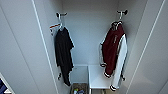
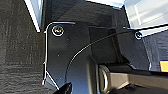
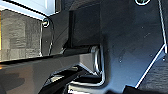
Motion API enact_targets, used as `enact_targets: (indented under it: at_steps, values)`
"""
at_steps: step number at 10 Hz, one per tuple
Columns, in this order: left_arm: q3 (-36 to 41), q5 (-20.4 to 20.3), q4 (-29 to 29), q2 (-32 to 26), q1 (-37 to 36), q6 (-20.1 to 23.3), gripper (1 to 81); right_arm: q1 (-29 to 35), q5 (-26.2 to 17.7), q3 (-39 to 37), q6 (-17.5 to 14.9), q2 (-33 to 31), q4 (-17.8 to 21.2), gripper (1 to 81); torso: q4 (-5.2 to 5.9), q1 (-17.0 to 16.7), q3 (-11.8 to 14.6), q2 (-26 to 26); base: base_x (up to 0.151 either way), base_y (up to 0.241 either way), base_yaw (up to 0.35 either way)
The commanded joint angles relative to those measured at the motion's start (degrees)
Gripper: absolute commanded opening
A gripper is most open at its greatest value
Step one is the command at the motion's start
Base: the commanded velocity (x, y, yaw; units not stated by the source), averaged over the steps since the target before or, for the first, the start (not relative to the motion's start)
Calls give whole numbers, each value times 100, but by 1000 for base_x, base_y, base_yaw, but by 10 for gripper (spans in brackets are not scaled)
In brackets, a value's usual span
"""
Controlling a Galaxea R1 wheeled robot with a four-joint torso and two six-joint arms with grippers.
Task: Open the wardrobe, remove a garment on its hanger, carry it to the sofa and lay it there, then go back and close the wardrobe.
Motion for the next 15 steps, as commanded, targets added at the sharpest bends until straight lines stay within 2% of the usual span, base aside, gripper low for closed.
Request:
enact_targets:
  at_steps: [1, 9, 15]
  values:
    - [31, 256, 46, -83, -175, 16, 811, 201, -321, 56, -20, -5, 27, 811, 0, 0, 0, 0, 77, 0, 0]
    - [31, 265, 54, -83, -175, 8, 811, 218, -321, 56, -11, 4, 36, 811, 0, -3, 0, -2, 87, -78, 0]
    - [31, 265, 46, -83, -175, 8, 811, 227, -321, 47, -11, 13, 53, 811, 0, -3, 0, -2, 92, 0, 0]
